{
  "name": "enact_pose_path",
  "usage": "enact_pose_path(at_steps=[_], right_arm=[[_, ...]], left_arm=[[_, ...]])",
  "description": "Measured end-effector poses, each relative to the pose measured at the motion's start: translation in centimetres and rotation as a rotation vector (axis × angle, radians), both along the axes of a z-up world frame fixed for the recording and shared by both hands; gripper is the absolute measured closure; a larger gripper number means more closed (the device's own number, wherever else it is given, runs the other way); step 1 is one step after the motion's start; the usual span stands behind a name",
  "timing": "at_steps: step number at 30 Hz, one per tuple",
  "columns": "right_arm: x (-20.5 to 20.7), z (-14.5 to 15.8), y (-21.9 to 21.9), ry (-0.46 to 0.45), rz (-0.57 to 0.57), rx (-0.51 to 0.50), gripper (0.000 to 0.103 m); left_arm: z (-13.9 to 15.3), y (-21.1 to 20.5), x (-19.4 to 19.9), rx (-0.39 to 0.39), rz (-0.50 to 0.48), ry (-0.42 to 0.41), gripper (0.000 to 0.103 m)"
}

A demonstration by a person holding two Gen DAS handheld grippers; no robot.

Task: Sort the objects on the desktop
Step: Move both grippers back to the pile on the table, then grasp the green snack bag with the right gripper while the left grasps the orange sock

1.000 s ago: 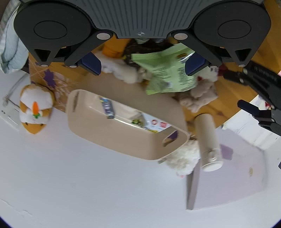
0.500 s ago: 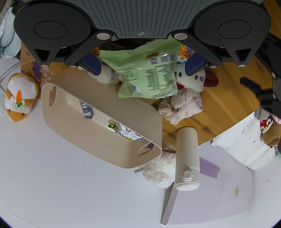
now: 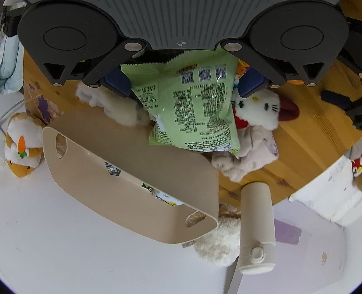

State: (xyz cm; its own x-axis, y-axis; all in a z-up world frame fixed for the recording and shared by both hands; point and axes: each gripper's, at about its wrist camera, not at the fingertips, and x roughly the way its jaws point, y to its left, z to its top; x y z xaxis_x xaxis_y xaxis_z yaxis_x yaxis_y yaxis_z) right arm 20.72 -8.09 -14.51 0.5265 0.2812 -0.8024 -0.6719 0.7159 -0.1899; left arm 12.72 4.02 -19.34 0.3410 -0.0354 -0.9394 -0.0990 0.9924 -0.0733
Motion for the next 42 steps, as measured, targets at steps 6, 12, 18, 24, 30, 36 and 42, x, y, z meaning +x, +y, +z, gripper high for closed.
enact_pose_path(at_steps=[6,12,18,24,30,36,42], right_arm=[[0.5,0.0,-0.5,0.033,-0.035,0.087,0.003],[0.1,-0.4,-0.5,0.014,0.009,0.073,0.014],[-0.7,-0.5,-1.2,0.025,0.034,0.079,0.024],[-1.1,-0.2,-1.6,0.004,0.048,0.088,0.031],[-1.2,-0.2,-1.6,0.003,0.048,0.089,0.034],[-1.3,-0.2,-1.8,0.009,0.041,0.096,0.035],[-1.5,-0.1,-2.4,0.014,0.031,0.118,0.039]], left_arm=[[0.0,-0.7,-0.8,0.016,0.029,-0.039,0.022],[0.3,-0.6,-0.1,-0.007,0.072,-0.053,0.022],[0.6,-0.9,-0.4,-0.011,0.057,-0.096,0.038],[1.1,-1.7,-0.1,-0.034,0.012,-0.11,0.069],[0.9,-1.8,0.3,-0.02,0.016,-0.094,0.037],[0.3,-2.4,1.1,0.002,0.007,-0.068,0.016],[0.9,-3.5,1.6,0.008,-0.053,-0.129,0.055]])
